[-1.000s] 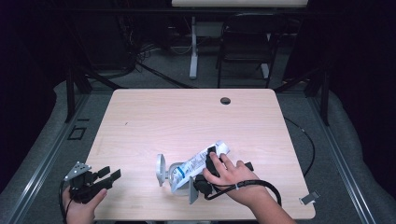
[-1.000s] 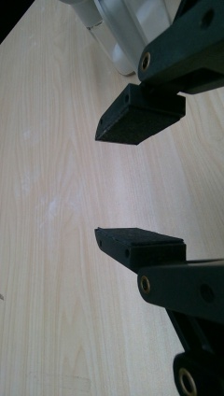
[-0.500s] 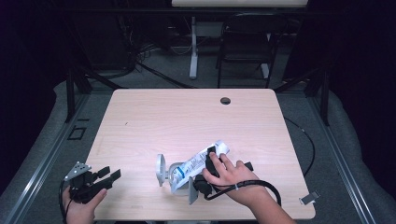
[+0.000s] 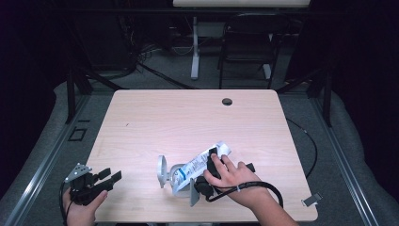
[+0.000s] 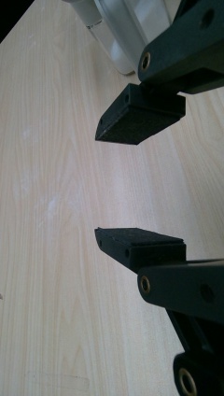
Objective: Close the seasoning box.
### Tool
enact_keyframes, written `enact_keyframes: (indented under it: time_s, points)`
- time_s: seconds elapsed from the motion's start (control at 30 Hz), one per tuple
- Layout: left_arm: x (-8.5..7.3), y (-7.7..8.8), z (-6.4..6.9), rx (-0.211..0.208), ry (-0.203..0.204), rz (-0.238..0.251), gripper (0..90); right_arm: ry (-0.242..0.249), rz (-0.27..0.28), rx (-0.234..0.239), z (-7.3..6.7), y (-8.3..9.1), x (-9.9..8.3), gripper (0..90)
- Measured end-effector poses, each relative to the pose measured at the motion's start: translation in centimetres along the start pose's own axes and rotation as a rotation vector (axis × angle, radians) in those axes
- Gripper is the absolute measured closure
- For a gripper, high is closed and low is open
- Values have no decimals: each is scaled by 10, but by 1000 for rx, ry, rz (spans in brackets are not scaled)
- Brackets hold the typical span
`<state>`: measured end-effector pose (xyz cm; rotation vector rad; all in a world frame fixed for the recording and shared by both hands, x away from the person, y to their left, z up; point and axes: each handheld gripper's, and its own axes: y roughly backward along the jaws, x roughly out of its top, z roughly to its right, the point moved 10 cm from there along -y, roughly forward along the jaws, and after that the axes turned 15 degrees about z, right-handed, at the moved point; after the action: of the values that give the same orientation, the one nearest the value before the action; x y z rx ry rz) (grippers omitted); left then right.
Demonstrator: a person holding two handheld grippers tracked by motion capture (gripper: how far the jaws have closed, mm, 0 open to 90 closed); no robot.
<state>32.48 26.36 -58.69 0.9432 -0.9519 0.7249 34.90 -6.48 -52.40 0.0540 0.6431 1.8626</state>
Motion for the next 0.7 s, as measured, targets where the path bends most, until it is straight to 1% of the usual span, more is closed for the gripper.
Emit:
enact_keyframes:
  time_s: [0.3, 0.4, 0.5, 0.7]
  points:
    - [0, 0, 0, 0, 0, 0, 464, 5, -1, -2, 1, 1, 0, 592]
    - [0, 0, 0, 0, 0, -1, 464, -5, 9, 0, 1, 0, 0, 598]
    - [0, 0, 0, 1, 0, -1, 464, 2, 1, 0, 1, 1, 0, 601]
    - [0, 0, 0, 1, 0, -1, 463, 1, 4, -1, 2, 1, 0, 608]
